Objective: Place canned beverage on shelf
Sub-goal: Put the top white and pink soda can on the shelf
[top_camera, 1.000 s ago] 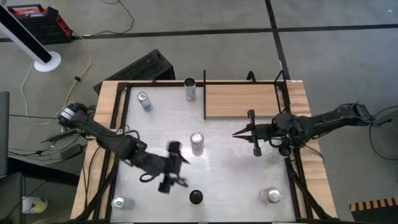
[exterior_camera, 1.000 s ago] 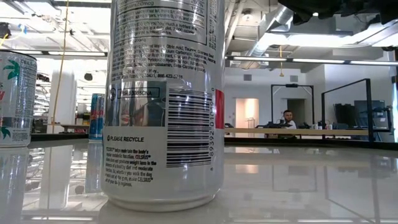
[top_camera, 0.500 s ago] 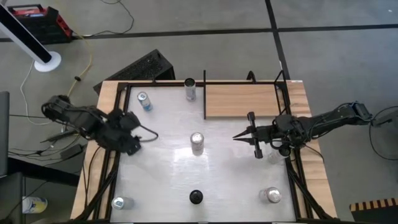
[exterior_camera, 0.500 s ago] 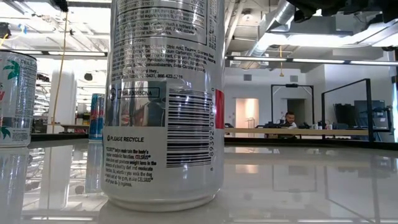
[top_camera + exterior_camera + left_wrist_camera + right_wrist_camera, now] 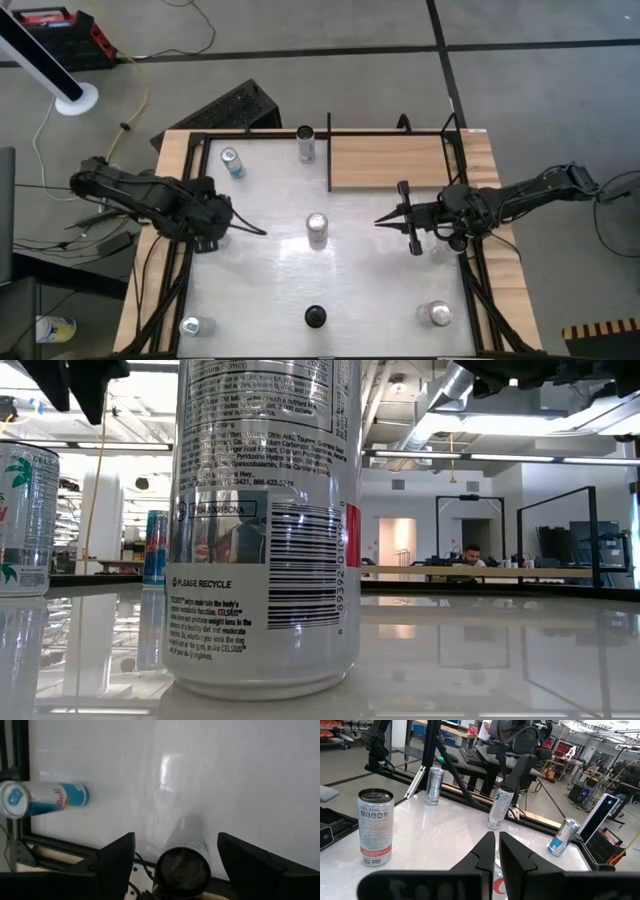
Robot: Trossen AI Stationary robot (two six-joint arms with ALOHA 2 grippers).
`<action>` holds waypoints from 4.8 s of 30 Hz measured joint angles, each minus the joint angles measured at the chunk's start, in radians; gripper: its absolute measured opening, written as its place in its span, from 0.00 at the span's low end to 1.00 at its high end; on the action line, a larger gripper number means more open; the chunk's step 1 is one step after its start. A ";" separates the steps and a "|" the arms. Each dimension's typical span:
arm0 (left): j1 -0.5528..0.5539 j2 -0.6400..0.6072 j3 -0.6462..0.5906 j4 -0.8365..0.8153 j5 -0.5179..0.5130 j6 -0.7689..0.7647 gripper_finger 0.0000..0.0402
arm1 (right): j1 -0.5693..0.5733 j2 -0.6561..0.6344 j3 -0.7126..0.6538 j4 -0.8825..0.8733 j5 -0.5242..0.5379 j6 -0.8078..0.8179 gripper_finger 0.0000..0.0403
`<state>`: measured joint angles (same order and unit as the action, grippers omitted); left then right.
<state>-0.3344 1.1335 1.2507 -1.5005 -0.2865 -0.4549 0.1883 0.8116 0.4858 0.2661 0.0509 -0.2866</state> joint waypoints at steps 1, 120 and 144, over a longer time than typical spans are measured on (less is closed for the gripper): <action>0.005 0.007 0.000 -0.003 0.010 -0.002 0.67 | 0.000 0.000 0.000 0.000 0.000 0.000 0.12; 0.096 0.213 -0.032 -0.070 0.257 0.221 0.80 | 0.000 0.000 0.000 -0.041 0.001 -0.003 0.12; 0.064 0.129 0.024 -0.069 0.150 0.129 0.80 | 0.001 0.000 0.000 -0.060 0.001 0.005 0.12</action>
<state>-0.2705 1.2630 1.2751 -1.5696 -0.1360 -0.3257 0.1893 0.8116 0.4858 0.2064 0.0521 -0.2819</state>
